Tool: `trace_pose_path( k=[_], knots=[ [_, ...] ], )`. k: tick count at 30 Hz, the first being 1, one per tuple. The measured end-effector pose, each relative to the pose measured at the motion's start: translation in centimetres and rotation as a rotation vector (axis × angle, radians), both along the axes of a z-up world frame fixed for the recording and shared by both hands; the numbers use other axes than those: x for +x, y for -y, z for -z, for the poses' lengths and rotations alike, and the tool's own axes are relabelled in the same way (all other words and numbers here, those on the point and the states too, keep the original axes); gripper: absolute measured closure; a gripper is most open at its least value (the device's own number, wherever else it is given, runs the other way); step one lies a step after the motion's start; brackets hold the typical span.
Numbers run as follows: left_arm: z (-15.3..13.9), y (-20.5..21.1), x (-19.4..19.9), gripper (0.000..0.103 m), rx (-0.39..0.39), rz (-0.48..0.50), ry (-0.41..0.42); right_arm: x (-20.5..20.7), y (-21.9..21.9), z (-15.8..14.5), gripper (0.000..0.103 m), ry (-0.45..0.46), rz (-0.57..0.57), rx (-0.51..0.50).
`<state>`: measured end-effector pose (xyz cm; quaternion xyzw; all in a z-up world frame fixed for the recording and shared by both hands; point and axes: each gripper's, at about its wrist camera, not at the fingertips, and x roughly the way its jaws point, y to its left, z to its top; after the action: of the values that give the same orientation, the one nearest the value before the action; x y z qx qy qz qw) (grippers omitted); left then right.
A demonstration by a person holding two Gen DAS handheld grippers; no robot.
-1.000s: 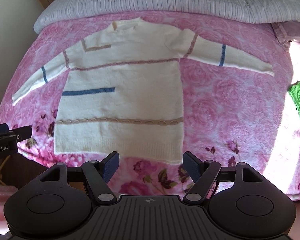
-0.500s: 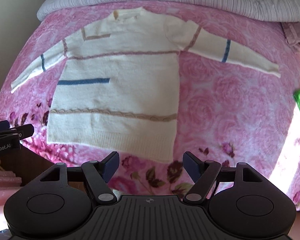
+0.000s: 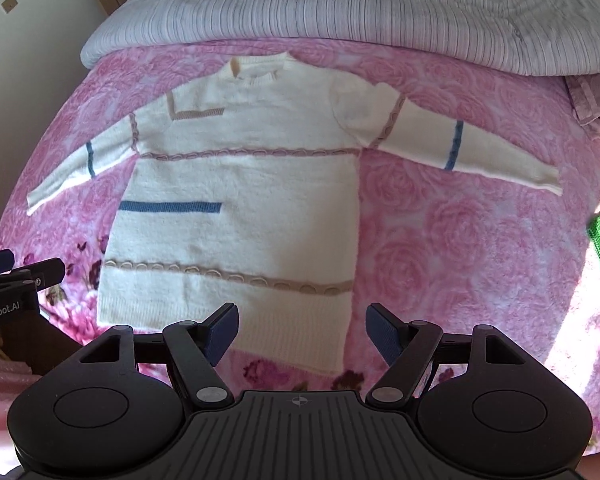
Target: Fold clothes
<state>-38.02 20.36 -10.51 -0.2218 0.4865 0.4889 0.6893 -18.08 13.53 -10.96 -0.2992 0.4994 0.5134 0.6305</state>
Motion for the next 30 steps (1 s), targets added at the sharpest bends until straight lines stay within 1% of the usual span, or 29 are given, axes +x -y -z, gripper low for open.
trace_pose_path(
  k=[6, 8, 10, 12, 15, 17, 21, 24, 28, 30],
  knots=[
    [0.4, -3.9, -0.4, 0.040, -0.013, 0.044, 0.012, 0.2, -2.5, 0.4, 0.029, -0.006, 0.076, 0.000],
    [0.2, -6.0, -1.0, 0.040, -0.016, 0.045, 0.042, 0.5, -3.6, 0.1, 0.029, -0.011, 0.122, 0.028],
    [0.0, -8.5, -2.4, 0.040, -0.018, 0.032, 0.084, 0.9, -4.8, -0.5, 0.029, -0.021, 0.173, 0.081],
    [-0.1, -10.9, -3.8, 0.040, -0.022, 0.018, 0.125, 1.2, -6.0, -1.4, 0.029, -0.038, 0.211, 0.164],
    [0.6, -14.7, -7.0, 0.039, -0.051, -0.047, 0.179, 1.6, -8.0, -2.4, 0.029, -0.057, 0.242, 0.309],
    [1.9, -17.1, -9.6, 0.039, -0.085, -0.109, 0.210, 1.7, -9.5, -1.9, 0.029, -0.048, 0.263, 0.339],
    [6.3, -20.9, -16.2, 0.039, -0.147, -0.274, 0.278, 1.6, -13.3, 1.4, 0.029, -0.064, 0.282, 0.227],
    [10.3, -23.6, -21.4, 0.039, -0.207, -0.413, 0.329, 1.1, -15.4, 4.9, 0.029, -0.037, 0.289, 0.121],
    [15.5, -26.9, -28.1, 0.040, -0.256, -0.617, 0.448, 0.4, -17.5, 9.4, 0.029, 0.015, 0.317, 0.022],
    [17.7, -28.4, -31.4, 0.040, -0.259, -0.715, 0.537, 0.3, -18.6, 11.0, 0.029, 0.022, 0.335, -0.001]
  ],
)
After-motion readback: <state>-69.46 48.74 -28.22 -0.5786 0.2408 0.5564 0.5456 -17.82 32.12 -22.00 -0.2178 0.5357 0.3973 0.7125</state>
